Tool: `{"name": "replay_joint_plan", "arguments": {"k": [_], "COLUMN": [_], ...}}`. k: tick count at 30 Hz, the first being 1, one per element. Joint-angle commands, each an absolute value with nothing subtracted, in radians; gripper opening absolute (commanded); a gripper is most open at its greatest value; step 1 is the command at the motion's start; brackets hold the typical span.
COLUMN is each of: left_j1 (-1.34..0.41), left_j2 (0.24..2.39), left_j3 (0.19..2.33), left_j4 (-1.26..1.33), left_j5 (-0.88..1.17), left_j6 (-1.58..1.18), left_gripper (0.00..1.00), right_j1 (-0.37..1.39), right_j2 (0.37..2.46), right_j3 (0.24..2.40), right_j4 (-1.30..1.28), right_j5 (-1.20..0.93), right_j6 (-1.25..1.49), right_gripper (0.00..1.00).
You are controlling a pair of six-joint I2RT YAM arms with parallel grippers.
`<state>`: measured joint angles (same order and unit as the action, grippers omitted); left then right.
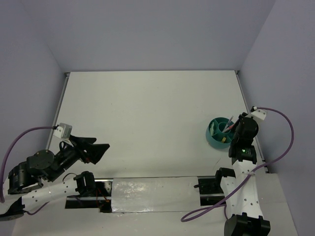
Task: Sort the stationery into containers
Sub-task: Place the stapler in the storage box.
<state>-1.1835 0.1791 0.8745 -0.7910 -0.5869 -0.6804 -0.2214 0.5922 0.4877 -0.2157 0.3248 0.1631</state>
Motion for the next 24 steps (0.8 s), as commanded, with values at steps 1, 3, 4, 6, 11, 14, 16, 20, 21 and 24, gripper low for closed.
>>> {"name": "replay_joint_plan", "arguments": {"k": [1, 3, 4, 6, 11, 14, 16, 20, 21, 24], "left_j1": [-1.19, -1.19, -1.19, -1.19, -1.192, -1.19, -1.19, -1.19, -1.19, -1.19], "left_j2": [0.157, 0.153, 0.15, 0.146, 0.14, 0.137, 0.137, 0.135, 0.135, 0.133], "left_j3": [0.876, 0.876, 0.876, 0.876, 0.88, 0.879, 0.88, 0.882, 0.881, 0.882], "left_j4": [-0.753, -0.753, -0.752, -0.753, -0.756, -0.756, -0.755, -0.753, -0.753, -0.752], "left_j5": [-0.592, -0.594, -0.594, -0.595, -0.603, -0.606, -0.606, -0.606, -0.606, -0.607], "left_j6": [-0.657, -0.657, -0.657, -0.657, -0.657, -0.657, -0.655, -0.652, -0.65, -0.649], "left_gripper": [0.99, 0.99, 0.99, 0.99, 0.99, 0.99, 0.99, 0.99, 0.99, 0.99], "right_j1": [-0.219, -0.218, -0.218, -0.215, -0.204, -0.202, -0.202, -0.201, -0.198, -0.198], "right_j2": [0.575, 0.568, 0.569, 0.578, 0.607, 0.609, 0.603, 0.568, 0.561, 0.548], "right_j3": [0.505, 0.5, 0.5, 0.502, 0.502, 0.502, 0.496, 0.492, 0.491, 0.489], "right_j4": [-0.229, -0.23, -0.232, -0.241, -0.253, -0.262, -0.267, -0.275, -0.276, -0.293], "right_j5": [0.314, 0.322, 0.322, 0.327, 0.336, 0.344, 0.348, 0.347, 0.347, 0.353], "right_j6": [0.172, 0.178, 0.182, 0.187, 0.21, 0.219, 0.233, 0.244, 0.248, 0.262], "right_gripper": [0.24, 0.26, 0.27, 0.27, 0.29, 0.29, 0.3, 0.32, 0.32, 0.33]}}
